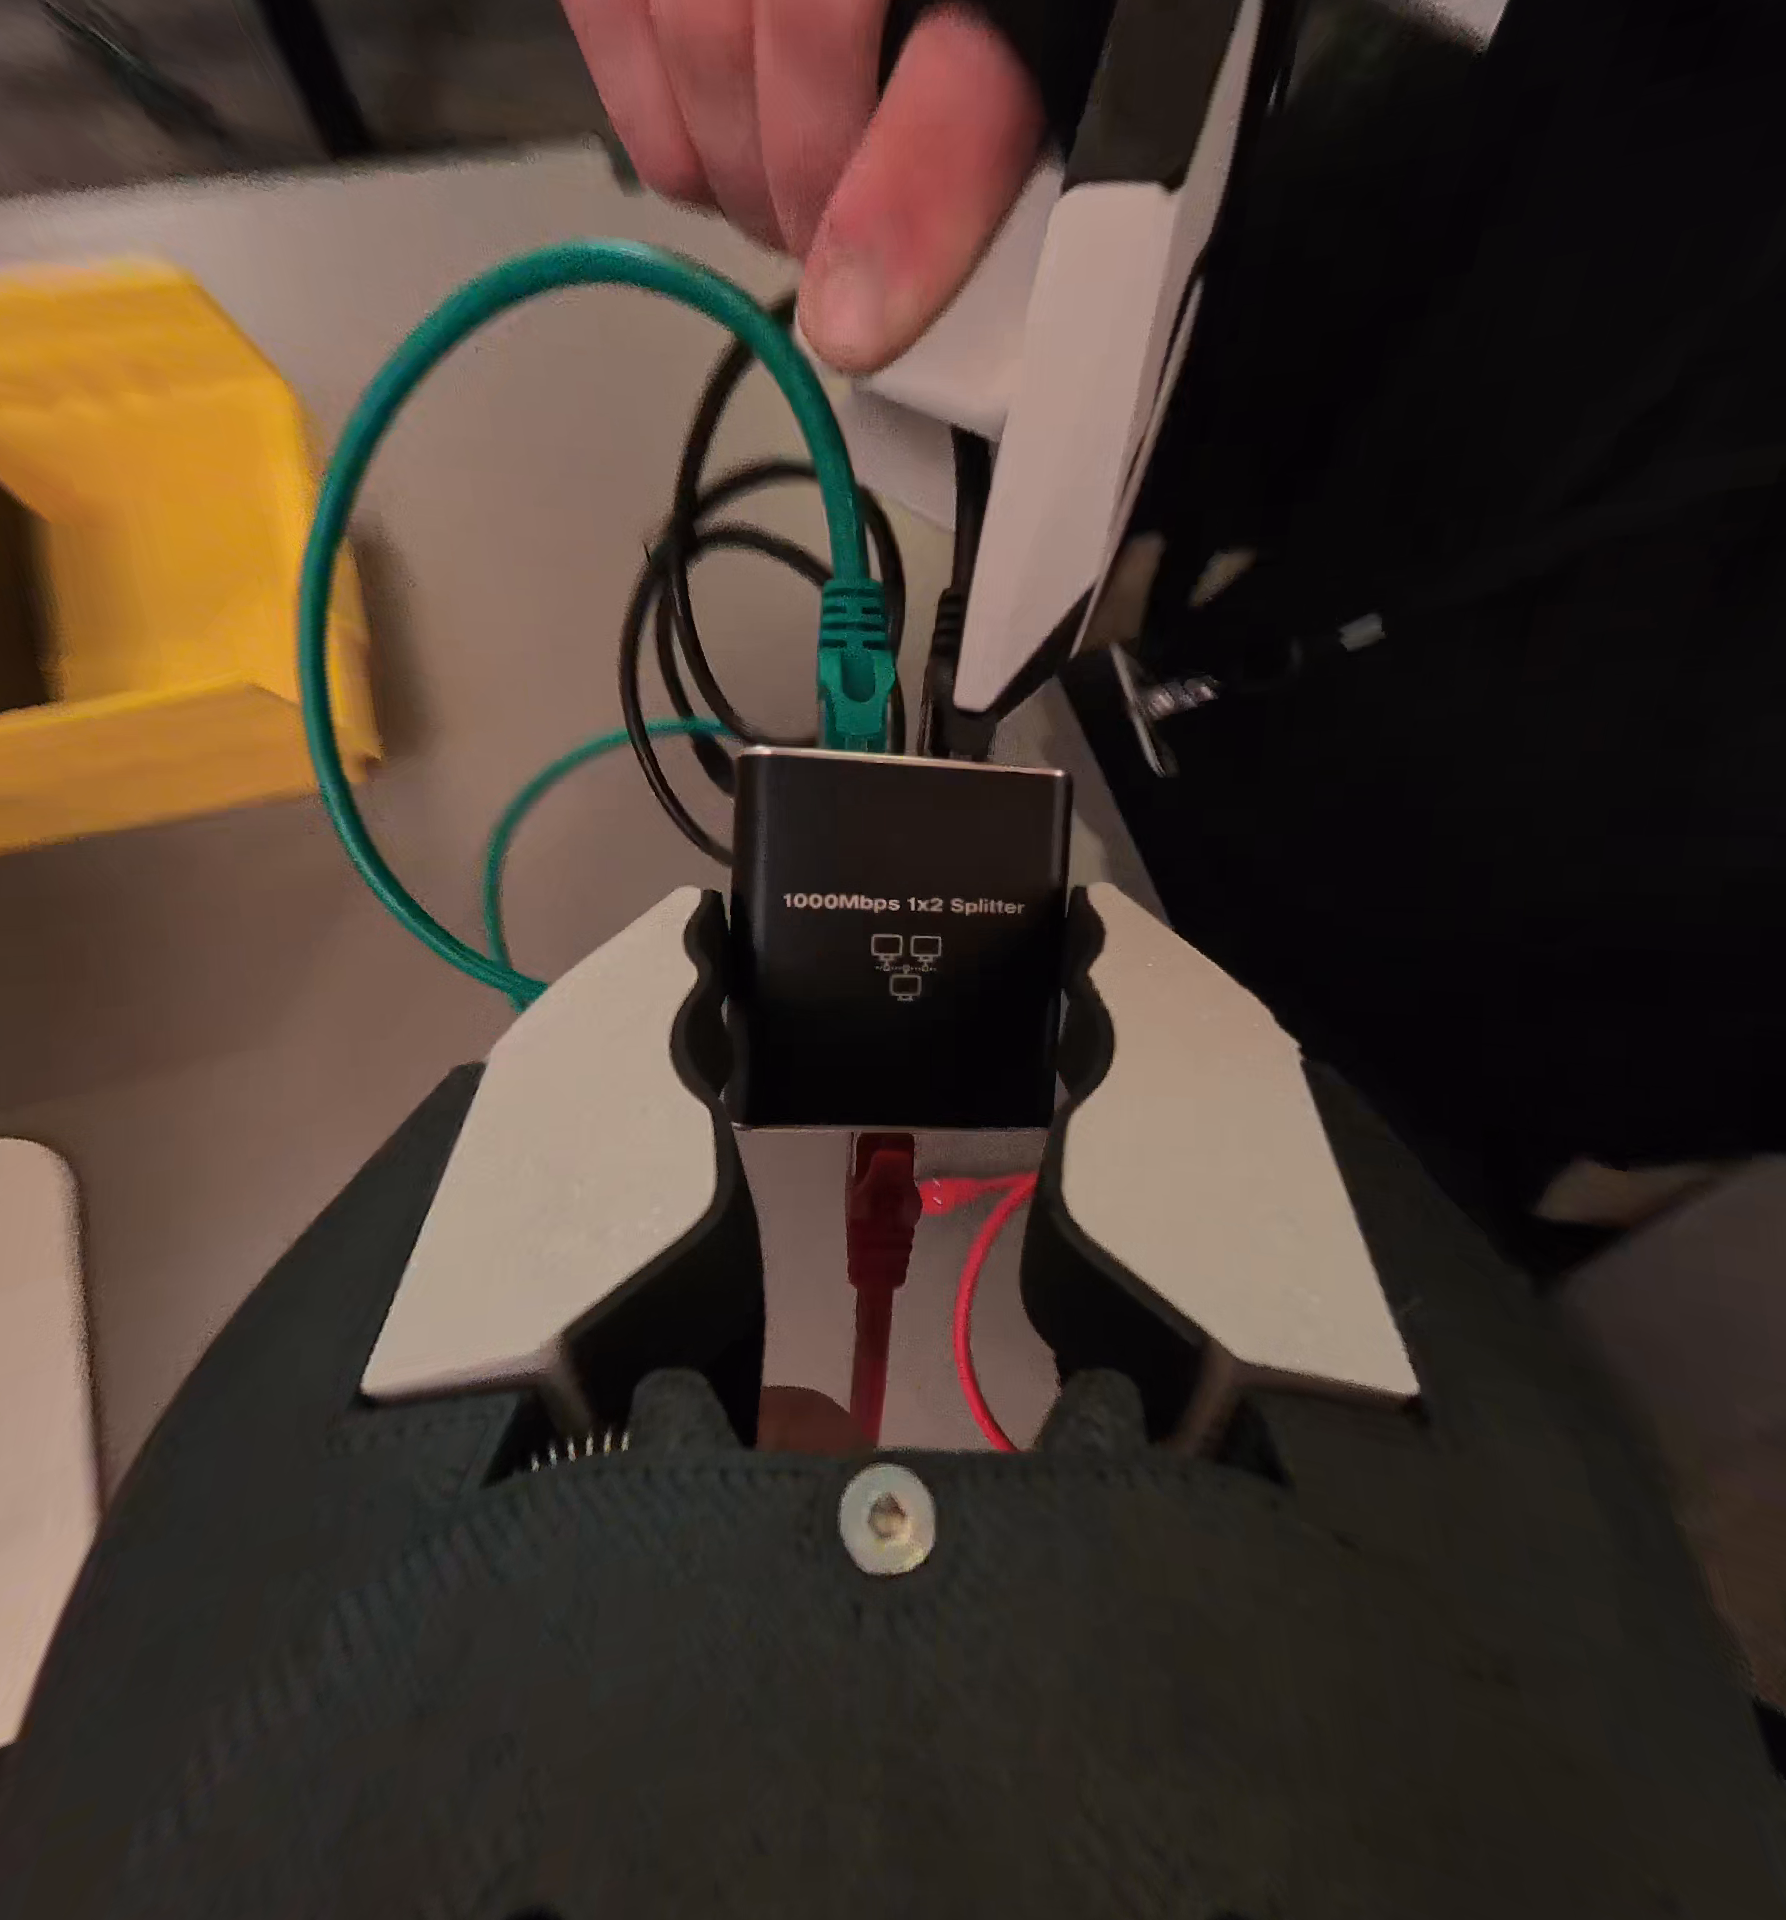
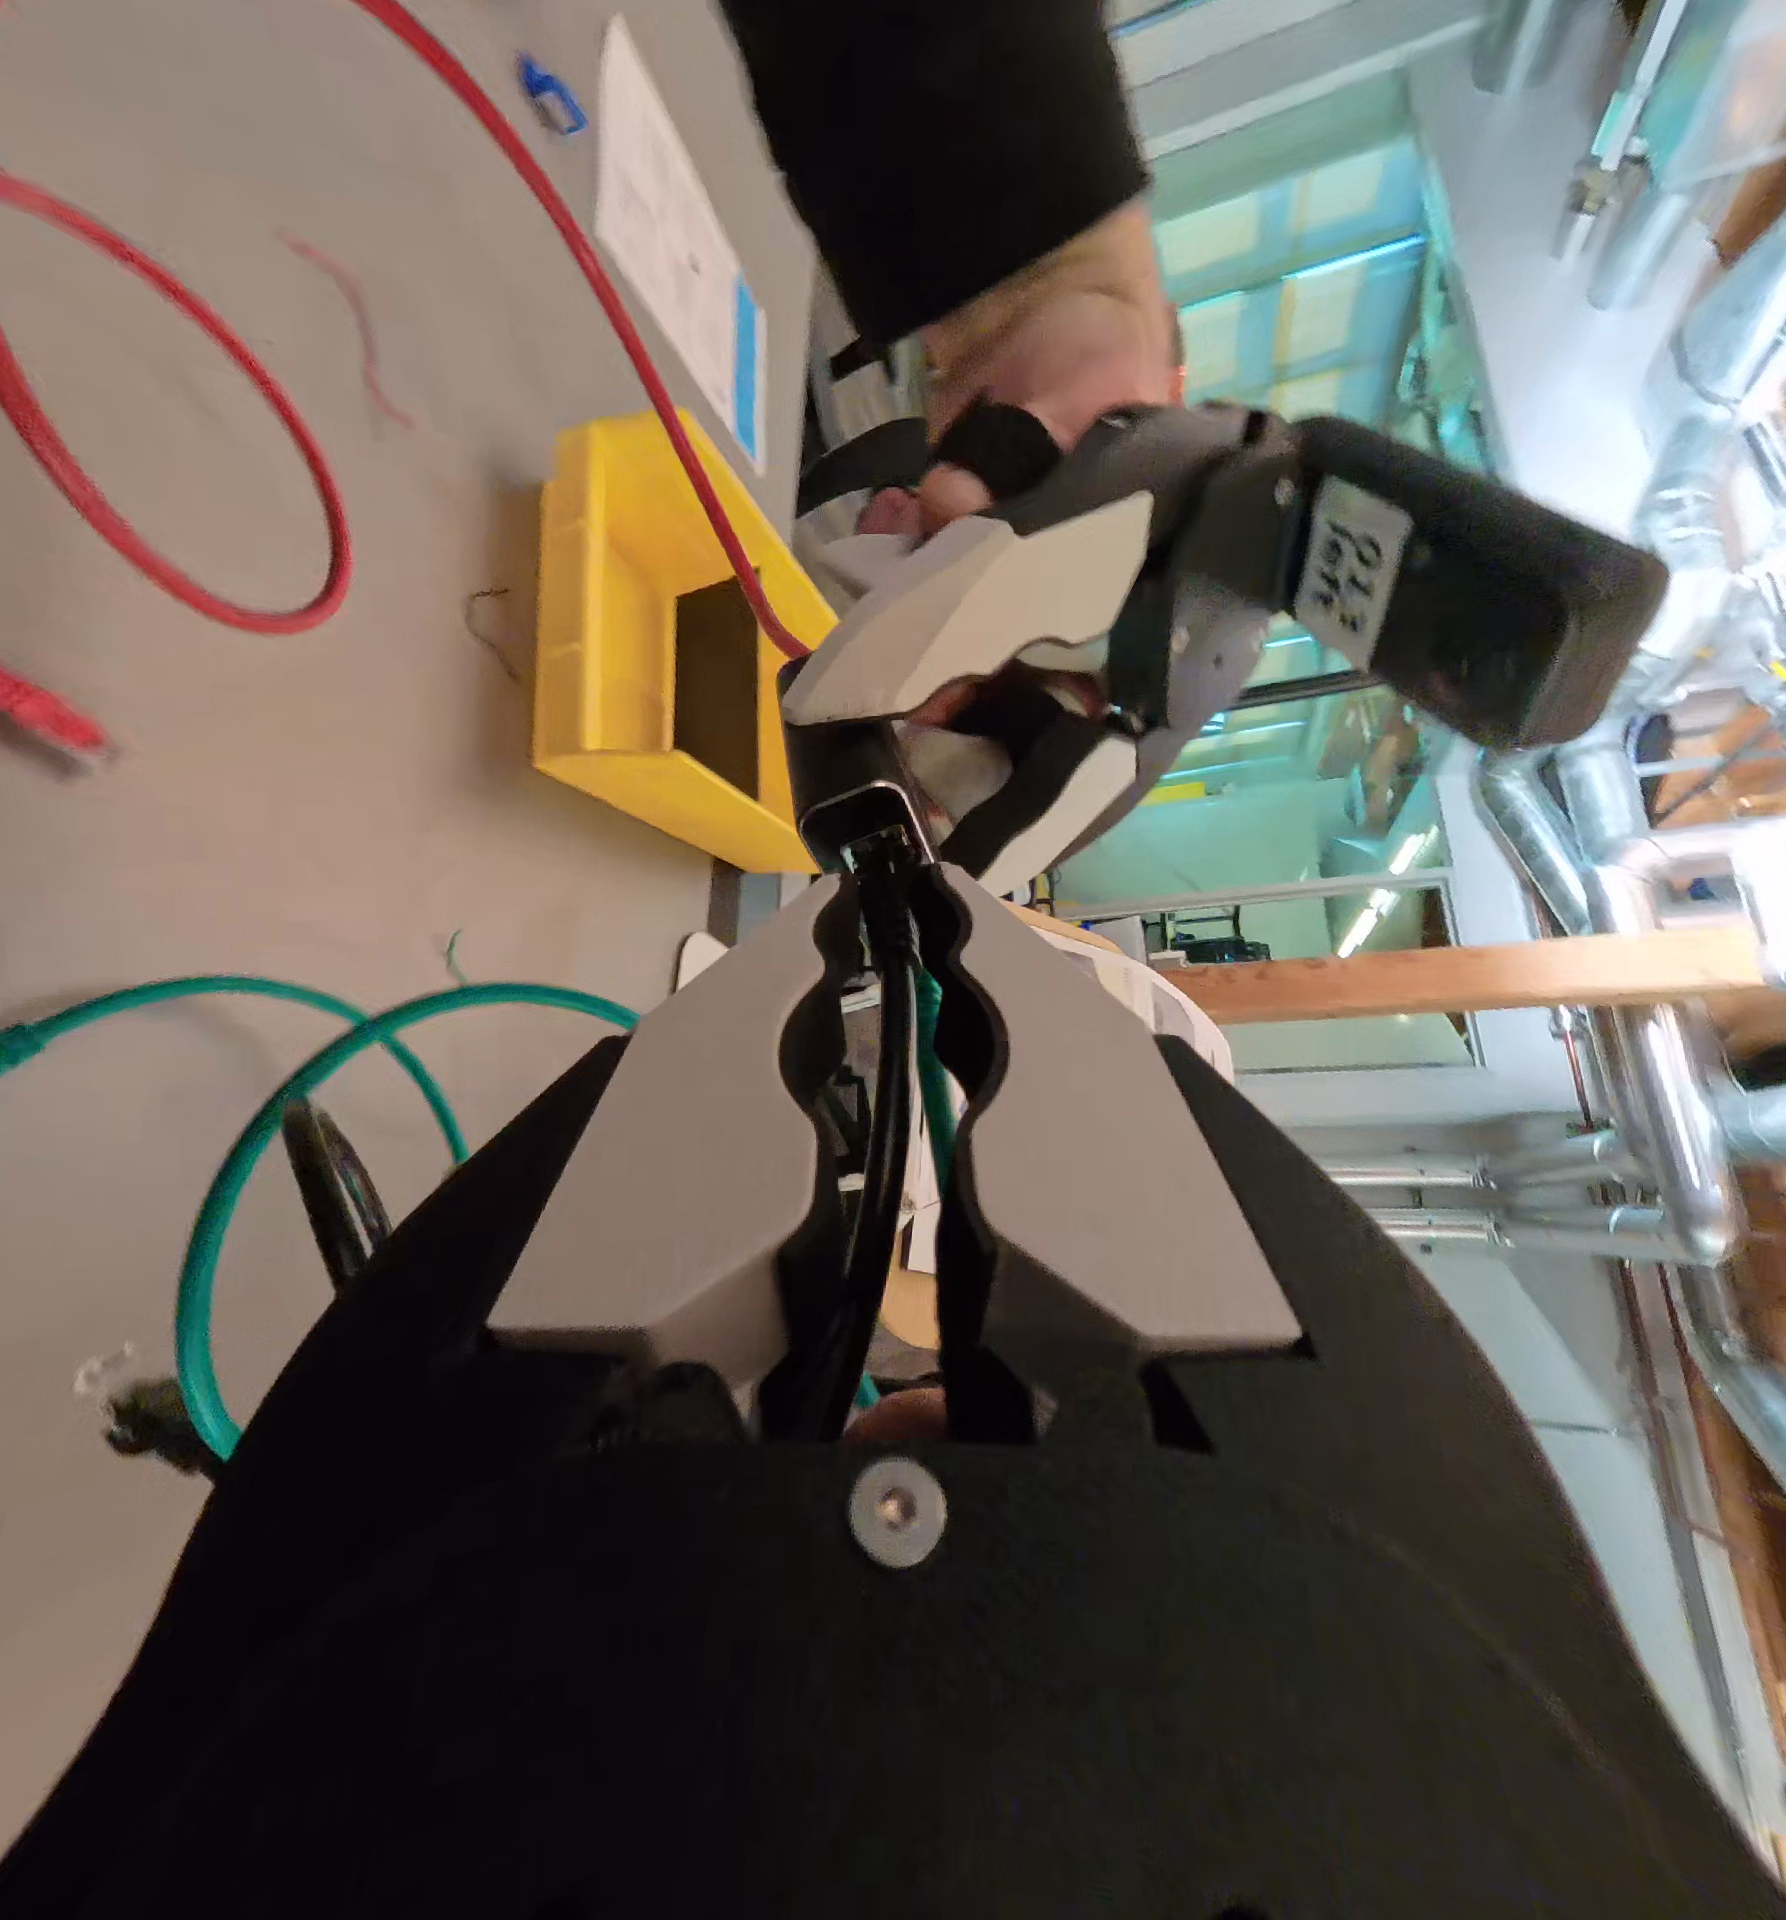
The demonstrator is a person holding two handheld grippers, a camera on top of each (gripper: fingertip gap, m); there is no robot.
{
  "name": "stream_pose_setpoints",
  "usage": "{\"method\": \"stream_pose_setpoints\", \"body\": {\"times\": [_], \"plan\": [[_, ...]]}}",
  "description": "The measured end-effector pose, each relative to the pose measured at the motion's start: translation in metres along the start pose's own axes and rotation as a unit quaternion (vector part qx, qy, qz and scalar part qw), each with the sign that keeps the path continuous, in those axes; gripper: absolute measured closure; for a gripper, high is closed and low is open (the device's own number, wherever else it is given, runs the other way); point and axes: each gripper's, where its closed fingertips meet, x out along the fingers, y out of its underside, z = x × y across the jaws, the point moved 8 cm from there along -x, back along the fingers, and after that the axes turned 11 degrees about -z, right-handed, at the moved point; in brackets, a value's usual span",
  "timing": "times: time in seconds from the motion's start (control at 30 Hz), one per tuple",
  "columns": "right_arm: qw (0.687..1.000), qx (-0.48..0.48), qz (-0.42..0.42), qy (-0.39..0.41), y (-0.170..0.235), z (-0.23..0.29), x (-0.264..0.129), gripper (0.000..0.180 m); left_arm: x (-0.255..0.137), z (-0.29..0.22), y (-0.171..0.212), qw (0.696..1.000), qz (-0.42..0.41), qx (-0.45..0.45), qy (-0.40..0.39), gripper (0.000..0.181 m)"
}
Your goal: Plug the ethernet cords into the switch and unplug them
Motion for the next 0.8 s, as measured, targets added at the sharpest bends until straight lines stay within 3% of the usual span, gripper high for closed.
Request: {"method": "stream_pose_setpoints", "body": {"times": [0.03, 0.13, 0.33, 0.43, 0.5, 0.6, 0.67, 0.8], "plan": [[1.0, 0.009, -0.005, 0.016, 0.002, -0.004, -0.003, 0.171, -0.003, -0.001, -0.005, 1.0, -0.022, 0.012, -0.011, 0.12], [0.999, 0.021, 0.008, 0.047, 0.009, -0.013, -0.007, 0.171, -0.013, -0.002, -0.015, 0.992, -0.084, 0.05, -0.073, 0.128], [0.995, 0.047, 0.018, 0.087, 0.02, -0.024, -0.018, 0.171, -0.04, 0.0, -0.011, 0.958, -0.162, 0.078, -0.226, 0.116], [0.991, 0.064, 0.026, 0.115, 0.029, -0.036, -0.03, 0.17, -0.077, -0.018, -0.01, 0.906, -0.249, 0.102, -0.325, 0.126], [0.987, 0.076, 0.034, 0.135, 0.036, -0.045, -0.037, 0.17, -0.097, -0.034, -0.002, 0.884, -0.311, 0.085, -0.339, 0.132], [0.983, 0.081, 0.055, 0.158, 0.049, -0.061, -0.047, 0.171, -0.108, -0.044, 0.024, 0.849, -0.331, 0.064, -0.408, 0.135], [0.98, 0.079, 0.068, 0.17, 0.057, -0.076, -0.053, 0.171, -0.121, -0.047, 0.043, 0.779, -0.364, 0.06, -0.507, 0.137], [0.974, 0.058, 0.099, 0.197, 0.068, -0.119, -0.07, 0.171, -0.115, -0.053, 0.084, 0.736, -0.465, -0.008, -0.493, 0.148]]}}
